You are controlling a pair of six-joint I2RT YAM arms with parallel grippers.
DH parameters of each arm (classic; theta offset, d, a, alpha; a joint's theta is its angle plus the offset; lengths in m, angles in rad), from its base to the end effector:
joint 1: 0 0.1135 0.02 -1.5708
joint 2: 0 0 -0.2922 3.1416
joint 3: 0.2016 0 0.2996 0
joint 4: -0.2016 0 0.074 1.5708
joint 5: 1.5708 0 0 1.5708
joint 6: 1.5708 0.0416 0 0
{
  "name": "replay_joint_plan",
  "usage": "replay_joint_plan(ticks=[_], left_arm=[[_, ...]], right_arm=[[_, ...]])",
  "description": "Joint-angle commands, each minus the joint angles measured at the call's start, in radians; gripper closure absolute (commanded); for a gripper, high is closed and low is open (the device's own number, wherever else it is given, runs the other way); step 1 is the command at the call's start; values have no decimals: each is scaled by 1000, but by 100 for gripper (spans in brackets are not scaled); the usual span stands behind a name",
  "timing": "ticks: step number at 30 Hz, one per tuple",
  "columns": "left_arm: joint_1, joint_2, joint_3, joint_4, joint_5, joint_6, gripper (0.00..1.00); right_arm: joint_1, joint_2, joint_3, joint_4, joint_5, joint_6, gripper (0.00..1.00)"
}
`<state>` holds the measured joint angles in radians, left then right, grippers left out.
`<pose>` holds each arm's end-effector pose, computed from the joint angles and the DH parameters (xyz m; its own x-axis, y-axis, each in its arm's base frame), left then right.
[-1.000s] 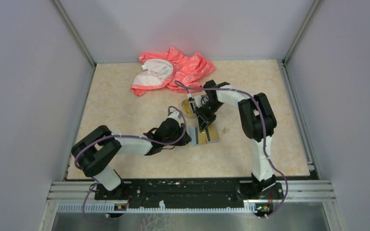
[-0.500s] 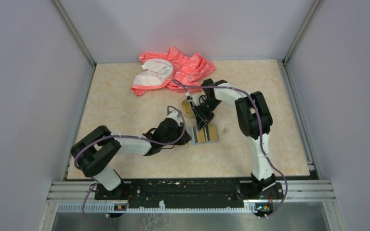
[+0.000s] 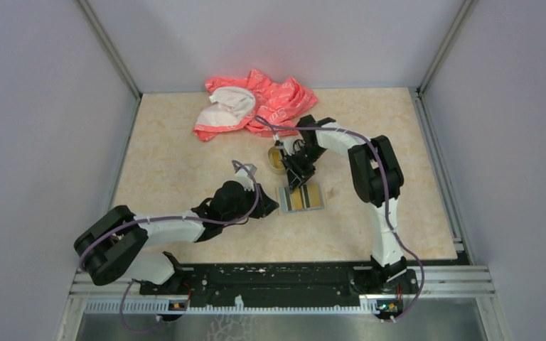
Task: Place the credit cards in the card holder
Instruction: Insert the credit card into the card holder.
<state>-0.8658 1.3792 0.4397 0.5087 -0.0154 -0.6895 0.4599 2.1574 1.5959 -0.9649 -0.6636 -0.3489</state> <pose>0.1891 -0.2213 0.1505 -0.6875 -0.1736 -0.7052 0.4084 0.7105 -0.5731 0.4070 0.2302 0.1447 -0.7134 -0.6539 -0.2521 -0.6577 0.5004 0.5631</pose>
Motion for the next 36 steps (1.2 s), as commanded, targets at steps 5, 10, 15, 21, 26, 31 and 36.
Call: replay_joint_plan(ticks=[5, 10, 15, 21, 26, 31, 36], left_arm=[[-10, -22, -32, 110, 96, -27, 69], [-16, -24, -20, 104, 96, -25, 69], [-16, -24, -13, 92, 71, -10, 69], [-11, -23, -13, 91, -17, 14, 70], [6, -48, -56, 143, -65, -3, 66], [52, -23, -72, 152, -16, -23, 51], [57, 34, -60, 156, -1, -54, 59]], right_arm=[[-5, -129, -27, 75, 58, 9, 57], [-14, -165, -53, 95, 57, 9, 56], [-25, -256, -90, 126, 76, 3, 56], [-26, -444, -245, 235, -38, -111, 68], [5, -556, -425, 334, -77, -417, 77], [33, -552, -503, 369, 13, -626, 90], [69, -500, -519, 424, 130, -597, 94]])
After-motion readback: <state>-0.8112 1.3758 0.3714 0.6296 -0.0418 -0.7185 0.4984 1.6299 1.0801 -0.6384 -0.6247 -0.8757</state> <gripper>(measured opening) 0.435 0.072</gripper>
